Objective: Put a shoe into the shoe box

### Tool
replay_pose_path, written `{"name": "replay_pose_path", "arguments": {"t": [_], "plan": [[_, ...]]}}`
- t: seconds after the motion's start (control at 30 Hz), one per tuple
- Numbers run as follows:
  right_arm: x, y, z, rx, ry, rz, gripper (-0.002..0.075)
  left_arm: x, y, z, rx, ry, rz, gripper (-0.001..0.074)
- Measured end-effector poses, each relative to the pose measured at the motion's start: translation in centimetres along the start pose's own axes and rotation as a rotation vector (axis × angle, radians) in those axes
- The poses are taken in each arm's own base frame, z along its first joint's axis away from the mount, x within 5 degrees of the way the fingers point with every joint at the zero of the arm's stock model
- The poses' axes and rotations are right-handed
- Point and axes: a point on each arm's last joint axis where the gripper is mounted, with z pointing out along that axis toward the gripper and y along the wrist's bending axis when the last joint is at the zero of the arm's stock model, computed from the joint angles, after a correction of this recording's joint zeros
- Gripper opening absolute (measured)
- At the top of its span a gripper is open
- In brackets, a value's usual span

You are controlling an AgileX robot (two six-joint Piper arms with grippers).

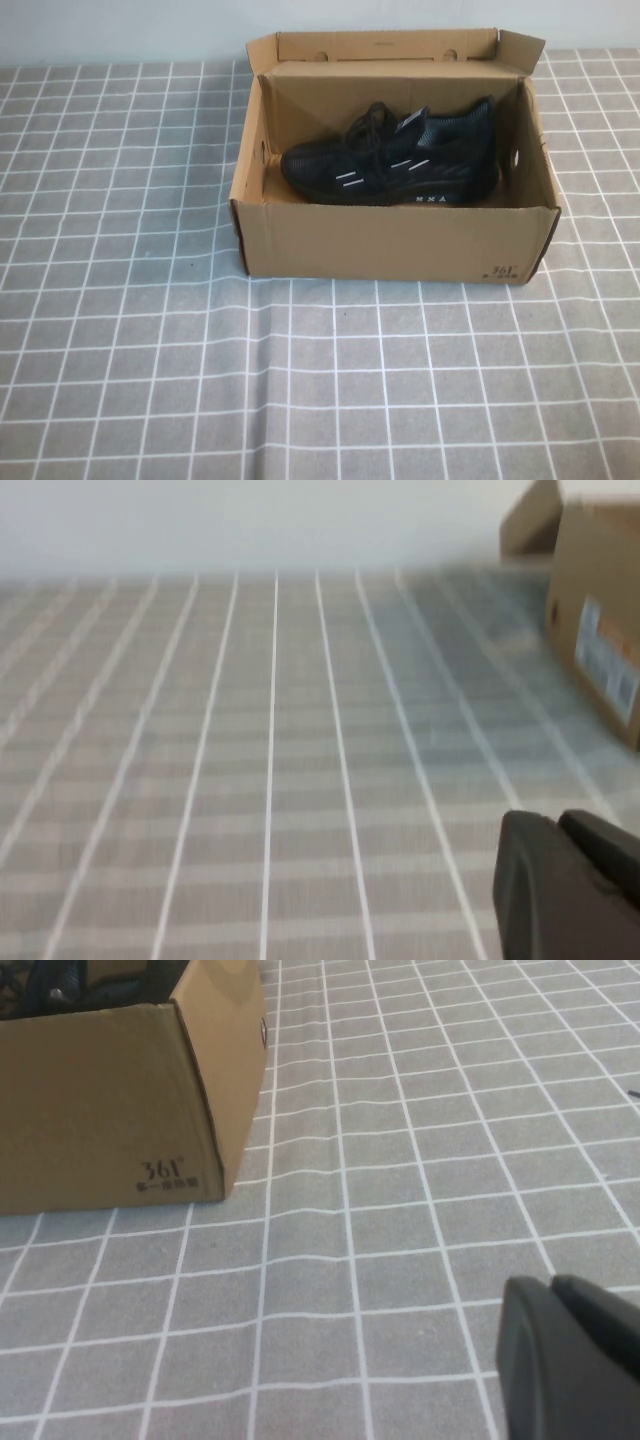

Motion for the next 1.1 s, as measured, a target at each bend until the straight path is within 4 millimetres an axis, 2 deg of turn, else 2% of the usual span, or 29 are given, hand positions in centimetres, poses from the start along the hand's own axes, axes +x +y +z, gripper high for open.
{"name": "replay_pose_path", "arguments": {"t": [0.23, 1.1], "plan": [[0.0, 0.0, 0.0, -0.001, 0.001, 0.002, -0.0017, 1.7, 0.0, -0.2, 0.000, 0.184, -0.029, -0.0001], [0.0, 0.0, 0.0, -0.001, 0.001, 0.002, -0.0016, 1.7, 0.0, -0.2, 0.000, 0.188, -0.033, -0.0001]]}}
